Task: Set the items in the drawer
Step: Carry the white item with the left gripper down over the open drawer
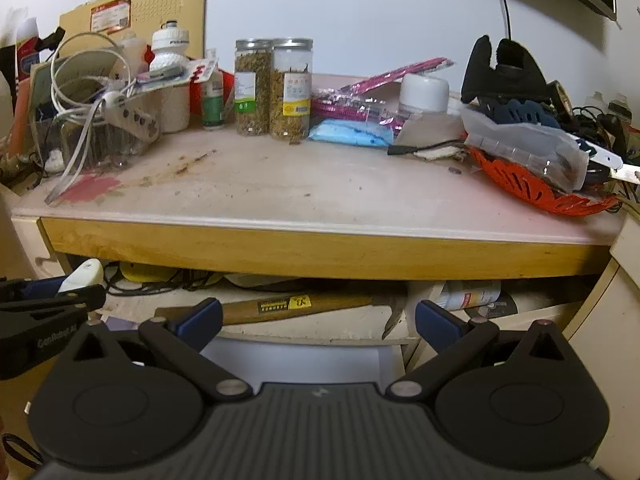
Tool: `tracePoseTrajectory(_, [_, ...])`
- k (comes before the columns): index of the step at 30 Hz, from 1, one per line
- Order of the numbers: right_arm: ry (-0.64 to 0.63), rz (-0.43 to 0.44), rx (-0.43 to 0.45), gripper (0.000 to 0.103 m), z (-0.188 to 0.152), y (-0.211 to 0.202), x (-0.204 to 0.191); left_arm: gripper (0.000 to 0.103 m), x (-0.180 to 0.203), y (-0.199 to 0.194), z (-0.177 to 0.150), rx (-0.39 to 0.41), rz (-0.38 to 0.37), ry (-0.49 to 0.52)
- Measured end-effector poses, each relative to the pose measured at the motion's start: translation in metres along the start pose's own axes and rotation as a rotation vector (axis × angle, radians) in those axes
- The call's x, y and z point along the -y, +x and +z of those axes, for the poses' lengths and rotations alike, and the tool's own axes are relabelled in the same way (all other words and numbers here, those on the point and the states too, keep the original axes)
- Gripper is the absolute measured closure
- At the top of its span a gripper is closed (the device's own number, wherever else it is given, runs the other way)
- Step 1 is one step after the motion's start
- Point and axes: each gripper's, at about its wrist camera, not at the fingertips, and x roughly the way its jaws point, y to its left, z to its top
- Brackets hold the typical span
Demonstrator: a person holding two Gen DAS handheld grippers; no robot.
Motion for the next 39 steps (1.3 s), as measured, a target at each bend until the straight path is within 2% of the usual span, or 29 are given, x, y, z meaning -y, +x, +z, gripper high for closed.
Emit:
tracePoseTrajectory(5, [-0.006,0.005,-0.034,0.0,-0.003,0.006,-0.002,0.074,0.0,0.011,-0.004,-0.084,0.004,-0.004])
tracePoseTrajectory(15, [-0.063,0.053,-0.242,0.0,-0.027,0.044,-0.012,0.074,-0.005,0.038,-0.028,-0.269,-0.008,-0.012])
tracePoseTrajectory(25, [-0.062,0.048,-0.399,0.0,-0.049,0.067,-0.013,0.074,-0.003,0.056,-0.047,-0.413,-0.061,-0.01])
tracePoseTrajectory(32, [-0.061,0.045,-0.504,0.0,-0.064,0.082,-0.014,0.074,-0.002,0.061,-0.053,-0.461,-0.075,-0.01])
tracePoseTrajectory(39, [-0.057,0.051,-0.503,0.0,-0.064,0.082,-0.015,0.074,-0.001,0.064,-0.053,-0.47,-0.079,-0.012])
